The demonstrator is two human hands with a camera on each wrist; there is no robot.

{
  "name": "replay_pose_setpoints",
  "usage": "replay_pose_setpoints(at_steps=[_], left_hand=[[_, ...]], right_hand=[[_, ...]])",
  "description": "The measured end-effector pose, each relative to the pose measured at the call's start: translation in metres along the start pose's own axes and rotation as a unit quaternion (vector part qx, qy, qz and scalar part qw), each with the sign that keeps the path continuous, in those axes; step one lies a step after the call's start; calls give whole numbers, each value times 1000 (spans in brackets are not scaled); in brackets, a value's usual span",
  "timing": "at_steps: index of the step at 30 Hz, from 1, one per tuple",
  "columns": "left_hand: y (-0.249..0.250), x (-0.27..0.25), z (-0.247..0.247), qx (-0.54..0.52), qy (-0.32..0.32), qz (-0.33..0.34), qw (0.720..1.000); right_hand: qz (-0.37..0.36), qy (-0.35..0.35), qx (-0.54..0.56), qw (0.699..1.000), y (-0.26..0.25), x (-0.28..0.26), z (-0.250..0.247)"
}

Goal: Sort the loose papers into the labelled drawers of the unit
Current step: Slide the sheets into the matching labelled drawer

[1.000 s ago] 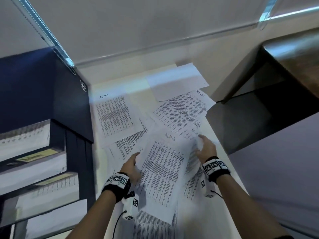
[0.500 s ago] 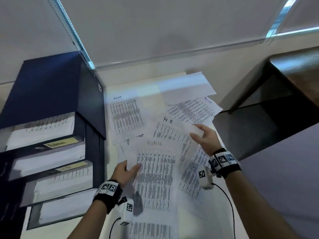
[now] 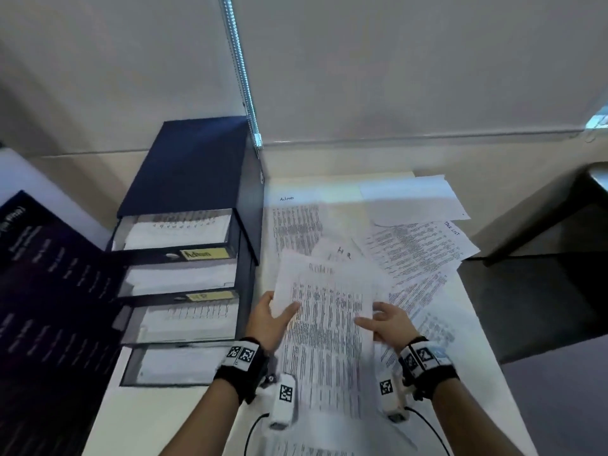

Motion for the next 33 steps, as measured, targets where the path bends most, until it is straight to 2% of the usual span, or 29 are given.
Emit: replay_pose_setpoints(at_steps=[5, 8, 12, 16, 18, 21, 23, 25, 29, 31, 33], left_hand=[[-48, -11, 4, 127, -55, -66, 988], [-54, -14, 0, 153, -60, -17, 986], [-28, -19, -28, 39, 36, 57, 997], [28, -25, -85, -61, 96, 132, 985], [47, -30, -120, -104, 126, 147, 976], [40, -37, -169, -117, 143, 125, 975], [25, -47, -194, -93, 111, 92, 985], [10, -62, -209, -81, 85, 97, 988], [-9, -94, -242, -148, 174, 89, 970], [-4, -110, -260, -201, 187, 81, 958], [6, -123, -277, -217, 186, 92, 954]], right_hand=[[17, 49, -191, 980, 27, 15, 5], [-16, 66, -219, 973, 25, 13, 6], [-124, 100, -188, 969, -29, -19, 14], [-272, 71, -166, 945, -96, -57, 47], [-318, 48, -159, 933, -124, -70, 74], [-361, 38, -149, 920, -154, -72, 122], [-359, 47, -164, 917, -167, -66, 155], [-323, 20, -173, 930, -175, -59, 185], [-232, -65, -195, 951, -178, -49, 228], [-182, -109, -188, 959, -175, -45, 242], [-147, -119, -175, 966, -175, -44, 250]])
Point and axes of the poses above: each hand's wrist, its own x-axis towards the middle knuckle, its own z-axis out of the palm, y = z × x, the point moved 2 cm from there along x, towards the middle knuckle, and after that the axes turned 13 degrees about z, right-handed, at the moved point
